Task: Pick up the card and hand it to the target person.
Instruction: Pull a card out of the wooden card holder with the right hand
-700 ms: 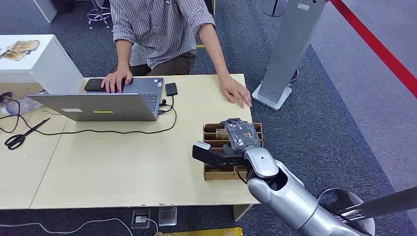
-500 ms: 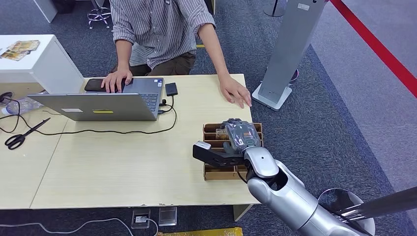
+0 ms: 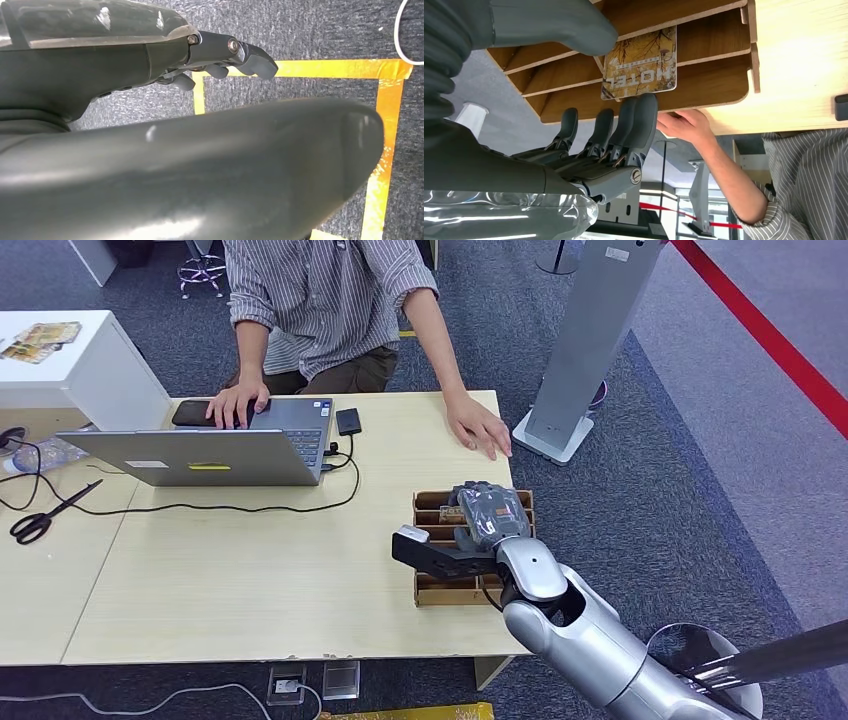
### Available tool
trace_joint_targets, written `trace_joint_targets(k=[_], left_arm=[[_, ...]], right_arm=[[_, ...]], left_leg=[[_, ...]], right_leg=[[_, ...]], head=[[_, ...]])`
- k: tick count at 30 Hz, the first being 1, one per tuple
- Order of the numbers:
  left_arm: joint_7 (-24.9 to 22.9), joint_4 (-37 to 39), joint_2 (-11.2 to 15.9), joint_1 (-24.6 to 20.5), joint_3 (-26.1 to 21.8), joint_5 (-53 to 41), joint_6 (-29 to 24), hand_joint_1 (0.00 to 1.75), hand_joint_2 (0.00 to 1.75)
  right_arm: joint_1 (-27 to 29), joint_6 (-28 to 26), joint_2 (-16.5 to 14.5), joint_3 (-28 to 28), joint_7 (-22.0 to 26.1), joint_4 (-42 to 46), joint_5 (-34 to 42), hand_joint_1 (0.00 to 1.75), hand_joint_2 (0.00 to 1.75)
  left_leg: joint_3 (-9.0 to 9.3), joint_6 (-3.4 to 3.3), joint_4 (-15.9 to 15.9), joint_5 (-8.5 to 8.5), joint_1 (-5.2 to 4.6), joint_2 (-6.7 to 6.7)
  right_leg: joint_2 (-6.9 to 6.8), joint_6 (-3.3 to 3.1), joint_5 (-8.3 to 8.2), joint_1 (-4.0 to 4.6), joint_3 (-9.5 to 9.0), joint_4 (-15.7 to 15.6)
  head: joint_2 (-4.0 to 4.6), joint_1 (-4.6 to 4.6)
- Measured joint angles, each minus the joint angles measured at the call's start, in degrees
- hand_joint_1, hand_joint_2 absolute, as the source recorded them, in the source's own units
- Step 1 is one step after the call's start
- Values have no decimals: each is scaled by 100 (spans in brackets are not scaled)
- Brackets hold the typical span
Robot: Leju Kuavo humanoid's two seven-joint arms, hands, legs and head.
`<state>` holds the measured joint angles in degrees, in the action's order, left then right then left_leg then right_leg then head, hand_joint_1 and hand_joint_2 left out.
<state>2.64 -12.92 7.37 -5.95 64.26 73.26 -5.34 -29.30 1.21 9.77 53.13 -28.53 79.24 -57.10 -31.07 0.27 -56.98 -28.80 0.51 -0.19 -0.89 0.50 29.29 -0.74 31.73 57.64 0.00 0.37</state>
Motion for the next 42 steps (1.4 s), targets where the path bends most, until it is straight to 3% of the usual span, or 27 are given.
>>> trace_joint_targets(k=[4,12,17,19,22,27,42], left_arm=[[16,0,0,0,0,0,-2,0,0],[39,0,0,2,0,-10,-8,0,0],[44,0,0,1,0,-47,-14,0,0],[44,0,0,1,0,-48,-15,0,0],[44,0,0,1,0,-48,-17,0,0],[44,0,0,1,0,-52,-50,0,0],[204,0,0,2,0,-77,-177,0,0]], right_arm=[[-6,0,-2,-1,12,-8,-9,110,175],[3,20,-2,2,42,-55,-22,90,175],[1,10,-2,2,76,-92,-32,98,175],[1,9,-2,2,80,-104,-32,110,175],[1,10,-3,3,80,-113,-32,143,175],[1,-9,-4,4,83,-126,-32,173,175],[-1,-173,-4,-1,92,-123,-51,175,175]], left_leg=[[1,0,0,0,0,0],[0,0,0,0,0,0],[0,0,0,0,0,0],[0,0,0,0,0,0],[0,0,0,0,0,0],[-1,0,0,0,0,0],[-1,0,0,0,0,0]], right_leg=[[0,0,0,0,-1,0],[0,0,0,0,0,0],[0,0,0,0,0,0],[0,0,0,0,0,0],[0,0,0,0,0,0],[0,0,0,0,0,0],[0,0,0,0,0,0]], head=[[0,-2],[0,1],[0,-1],[-1,-1],[0,-1],[0,-1],[0,-1]])
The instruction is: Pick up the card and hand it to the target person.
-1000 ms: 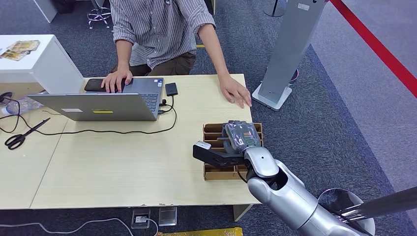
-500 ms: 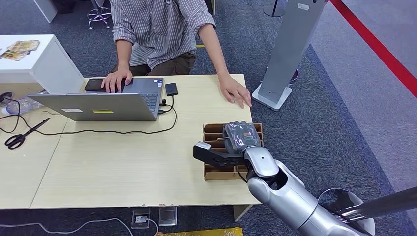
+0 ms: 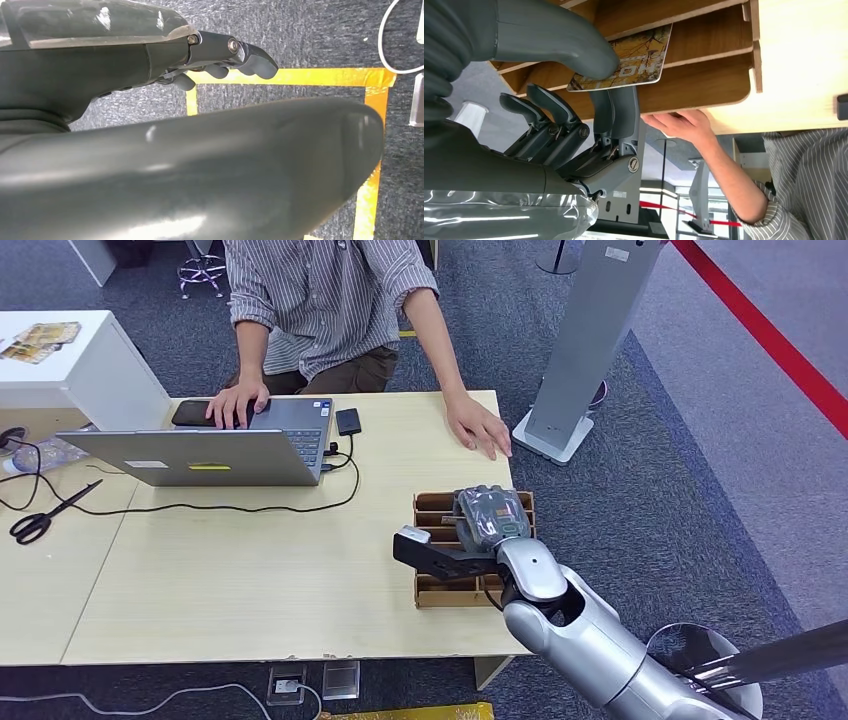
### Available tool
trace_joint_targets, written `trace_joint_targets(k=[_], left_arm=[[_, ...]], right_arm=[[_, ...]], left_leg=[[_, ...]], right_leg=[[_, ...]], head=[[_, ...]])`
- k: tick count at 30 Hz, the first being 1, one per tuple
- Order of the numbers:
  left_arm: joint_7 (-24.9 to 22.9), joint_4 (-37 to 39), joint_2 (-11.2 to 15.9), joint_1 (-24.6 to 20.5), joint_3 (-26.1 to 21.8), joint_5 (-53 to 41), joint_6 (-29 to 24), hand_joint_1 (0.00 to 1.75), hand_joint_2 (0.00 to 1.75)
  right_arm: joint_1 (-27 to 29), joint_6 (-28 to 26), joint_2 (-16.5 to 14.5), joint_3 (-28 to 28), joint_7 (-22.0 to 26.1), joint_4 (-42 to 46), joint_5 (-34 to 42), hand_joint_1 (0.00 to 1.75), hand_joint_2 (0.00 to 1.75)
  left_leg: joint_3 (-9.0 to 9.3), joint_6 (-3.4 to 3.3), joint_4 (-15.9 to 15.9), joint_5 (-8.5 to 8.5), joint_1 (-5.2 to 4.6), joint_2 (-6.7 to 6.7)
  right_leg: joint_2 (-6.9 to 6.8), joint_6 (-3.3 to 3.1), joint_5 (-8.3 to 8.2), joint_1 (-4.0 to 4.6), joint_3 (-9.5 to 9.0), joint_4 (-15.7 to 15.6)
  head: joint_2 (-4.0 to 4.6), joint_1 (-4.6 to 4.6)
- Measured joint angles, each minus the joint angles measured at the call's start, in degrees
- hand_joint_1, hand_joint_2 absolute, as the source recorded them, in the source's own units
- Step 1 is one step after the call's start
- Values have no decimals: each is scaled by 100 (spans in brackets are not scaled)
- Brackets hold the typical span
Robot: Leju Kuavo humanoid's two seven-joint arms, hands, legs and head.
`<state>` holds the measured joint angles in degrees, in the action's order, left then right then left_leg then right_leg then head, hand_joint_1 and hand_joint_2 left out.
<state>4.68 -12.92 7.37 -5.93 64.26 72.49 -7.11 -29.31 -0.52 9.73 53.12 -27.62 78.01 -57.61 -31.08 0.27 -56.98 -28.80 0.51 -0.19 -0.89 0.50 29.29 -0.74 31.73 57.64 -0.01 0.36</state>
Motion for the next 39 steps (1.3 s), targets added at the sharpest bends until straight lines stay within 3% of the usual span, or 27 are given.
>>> trace_joint_targets(k=[5,14,24,27,33,39], left_arm=[[-18,0,1,1,0,32,-13,0,0],[-87,0,48,8,0,59,-12,0,0],[-86,0,63,9,-4,114,-1,0,0],[-84,0,62,8,-4,114,11,0,0],[-21,0,53,1,-4,112,63,0,0],[17,0,41,1,-4,112,74,0,0]], right_arm=[[-30,-50,4,-51,16,85,290,175,175],[-710,1037,281,-259,-237,869,2510,175,175],[-1341,1074,526,-311,-223,1571,2874,175,175],[-1396,802,516,-294,-73,1584,2614,175,175],[-1358,-527,361,-251,560,1188,1312,175,175],[-1122,-1606,196,-276,970,673,778,175,175]], left_leg=[[0,0,0,0,0,0],[1,0,-2,1,0,-1],[-1,0,-2,0,0,-1],[-1,0,-2,0,0,0],[-2,0,-2,0,0,1],[-4,0,-2,0,0,1]], right_leg=[[0,0,0,0,0,0],[1,0,-1,0,1,0],[1,0,-1,0,1,0],[0,0,-1,0,0,0],[-1,0,-1,0,0,0],[-1,0,0,0,1,0]], head=[[0,2],[0,1],[-1,2],[1,-1],[-1,-1],[-1,4]])
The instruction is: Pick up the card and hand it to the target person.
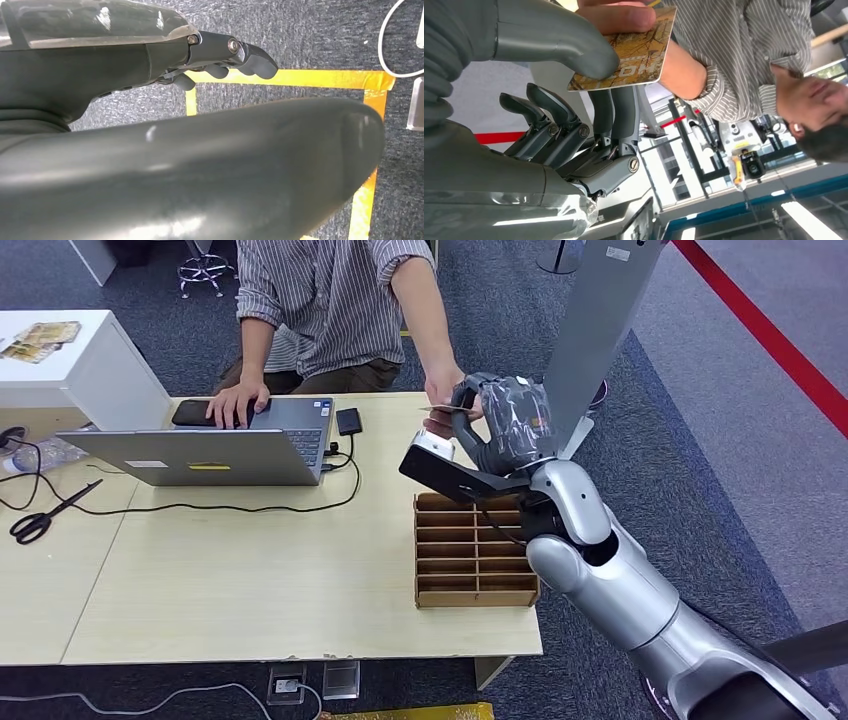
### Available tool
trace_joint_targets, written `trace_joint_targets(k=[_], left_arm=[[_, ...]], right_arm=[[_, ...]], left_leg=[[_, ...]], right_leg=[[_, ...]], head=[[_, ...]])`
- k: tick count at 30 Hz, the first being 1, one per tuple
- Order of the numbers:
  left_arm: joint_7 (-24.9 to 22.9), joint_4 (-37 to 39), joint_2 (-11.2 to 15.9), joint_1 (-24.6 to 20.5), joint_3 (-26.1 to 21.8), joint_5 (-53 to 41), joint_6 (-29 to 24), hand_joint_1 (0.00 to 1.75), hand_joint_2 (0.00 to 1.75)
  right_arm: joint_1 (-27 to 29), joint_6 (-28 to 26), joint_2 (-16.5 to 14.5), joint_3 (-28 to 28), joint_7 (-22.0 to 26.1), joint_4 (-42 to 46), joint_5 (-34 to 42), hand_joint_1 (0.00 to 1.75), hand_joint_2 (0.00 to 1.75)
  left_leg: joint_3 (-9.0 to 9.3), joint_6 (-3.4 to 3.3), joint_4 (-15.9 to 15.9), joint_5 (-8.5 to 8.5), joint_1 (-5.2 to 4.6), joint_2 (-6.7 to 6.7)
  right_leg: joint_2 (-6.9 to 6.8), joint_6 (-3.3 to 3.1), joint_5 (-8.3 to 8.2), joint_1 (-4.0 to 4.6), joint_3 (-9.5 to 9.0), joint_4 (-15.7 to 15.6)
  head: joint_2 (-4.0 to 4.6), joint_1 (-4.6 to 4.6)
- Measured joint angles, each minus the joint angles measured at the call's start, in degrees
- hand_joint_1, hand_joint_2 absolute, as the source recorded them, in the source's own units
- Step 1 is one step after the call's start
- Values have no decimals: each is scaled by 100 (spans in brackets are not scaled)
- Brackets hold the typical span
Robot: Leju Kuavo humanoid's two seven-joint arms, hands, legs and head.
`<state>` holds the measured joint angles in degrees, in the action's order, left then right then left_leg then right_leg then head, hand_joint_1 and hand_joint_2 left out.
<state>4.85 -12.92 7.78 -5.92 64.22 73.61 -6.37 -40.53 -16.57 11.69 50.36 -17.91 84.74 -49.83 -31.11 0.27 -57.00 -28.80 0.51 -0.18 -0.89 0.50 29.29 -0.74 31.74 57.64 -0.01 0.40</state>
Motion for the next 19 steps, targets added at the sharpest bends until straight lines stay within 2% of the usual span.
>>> trace_joint_targets(k=[4,7,8,11,19], left_arm=[[1,0,-4,1,0,0,4,0,0],[10,0,-8,2,0,-1,24,0,131],[14,0,-8,2,0,-3,31,0,131],[64,0,-8,3,0,-4,40,0,0],[160,0,-8,4,-1,43,11,0,0]], right_arm=[[127,-181,-88,-41,93,-261,-109,175,175],[190,-192,-118,-52,101,-365,-201,44,175],[203,-193,-122,-54,98,-393,-231,0,175],[231,-205,-139,-64,59,-455,-334,0,175],[294,-375,-159,-175,156,-525,-165,0,175]], left_leg=[[0,0,0,0,0,0],[1,0,0,0,0,0],[1,0,0,0,0,0],[1,0,0,0,0,0],[2,0,0,0,0,-1]], right_leg=[[0,0,0,0,0,0],[0,0,0,0,0,0],[0,0,0,0,0,0],[0,0,0,0,0,0],[0,0,0,0,1,0]], head=[[1,-2],[1,-5],[1,-6],[1,-2],[1,-3]])
